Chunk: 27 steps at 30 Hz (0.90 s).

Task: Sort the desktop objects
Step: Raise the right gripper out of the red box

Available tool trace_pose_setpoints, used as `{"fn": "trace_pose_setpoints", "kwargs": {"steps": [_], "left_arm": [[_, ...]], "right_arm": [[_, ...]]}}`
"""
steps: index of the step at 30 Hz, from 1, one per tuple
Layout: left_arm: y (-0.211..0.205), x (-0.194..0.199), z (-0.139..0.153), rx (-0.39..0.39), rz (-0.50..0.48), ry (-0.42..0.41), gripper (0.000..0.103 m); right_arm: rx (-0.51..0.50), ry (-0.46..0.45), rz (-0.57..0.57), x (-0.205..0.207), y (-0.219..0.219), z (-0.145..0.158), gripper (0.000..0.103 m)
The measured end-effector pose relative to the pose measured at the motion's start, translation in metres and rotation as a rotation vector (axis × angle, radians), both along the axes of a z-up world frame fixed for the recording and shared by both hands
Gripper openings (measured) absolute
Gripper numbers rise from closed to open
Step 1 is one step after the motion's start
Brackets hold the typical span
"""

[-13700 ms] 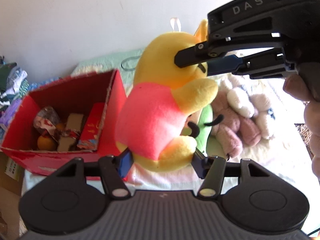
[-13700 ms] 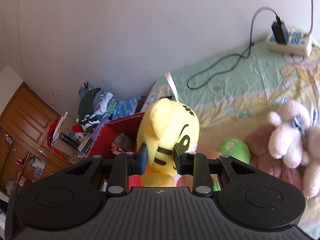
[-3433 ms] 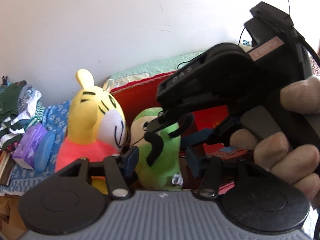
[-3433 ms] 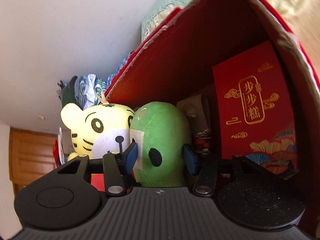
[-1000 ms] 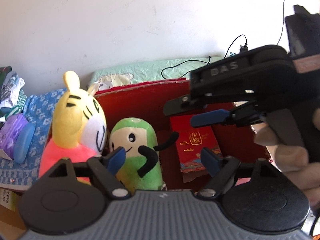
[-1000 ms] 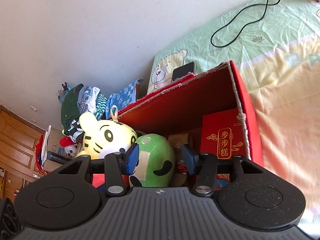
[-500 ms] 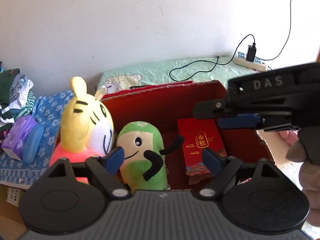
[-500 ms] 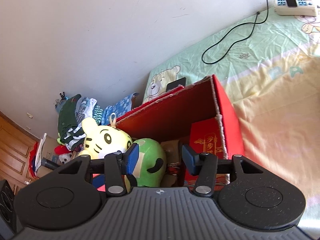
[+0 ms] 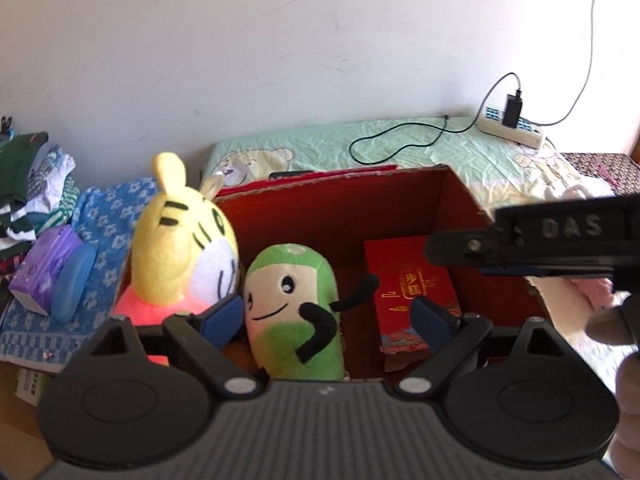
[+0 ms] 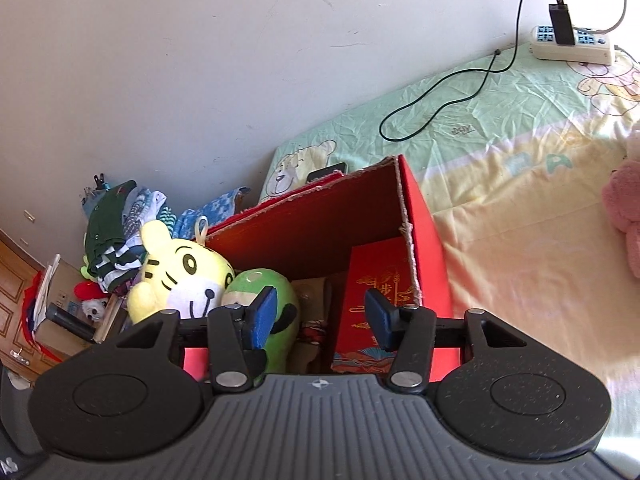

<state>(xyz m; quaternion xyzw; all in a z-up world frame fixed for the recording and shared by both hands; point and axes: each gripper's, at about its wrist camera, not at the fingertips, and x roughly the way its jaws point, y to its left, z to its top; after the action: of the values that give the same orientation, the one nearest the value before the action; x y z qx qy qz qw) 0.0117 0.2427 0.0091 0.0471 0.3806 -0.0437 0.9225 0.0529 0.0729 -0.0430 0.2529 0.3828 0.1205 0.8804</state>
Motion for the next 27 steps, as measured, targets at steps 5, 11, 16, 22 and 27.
{"fn": "trace_pose_setpoints", "kwargs": {"steps": [5, 11, 16, 22, 27], "left_arm": [[0.001, 0.002, -0.001, 0.011, 0.017, 0.011, 0.092], [-0.002, 0.002, 0.001, 0.030, 0.025, 0.008, 0.091], [-0.005, 0.003, 0.003, 0.032, 0.034, 0.025, 0.091], [-0.010, 0.002, 0.005, 0.057, 0.055, 0.029, 0.091], [-0.010, -0.002, 0.010, 0.061, 0.111, 0.037, 0.091]], "right_arm": [[-0.003, -0.005, -0.001, -0.007, 0.000, -0.001, 0.053], [-0.019, -0.014, -0.031, -0.014, 0.000, -0.004, 0.053], [-0.012, -0.025, -0.073, -0.019, -0.005, -0.007, 0.051], [-0.054, -0.047, -0.052, -0.026, -0.001, -0.005, 0.051], [0.002, -0.035, -0.017, -0.025, -0.009, -0.005, 0.052]]}}
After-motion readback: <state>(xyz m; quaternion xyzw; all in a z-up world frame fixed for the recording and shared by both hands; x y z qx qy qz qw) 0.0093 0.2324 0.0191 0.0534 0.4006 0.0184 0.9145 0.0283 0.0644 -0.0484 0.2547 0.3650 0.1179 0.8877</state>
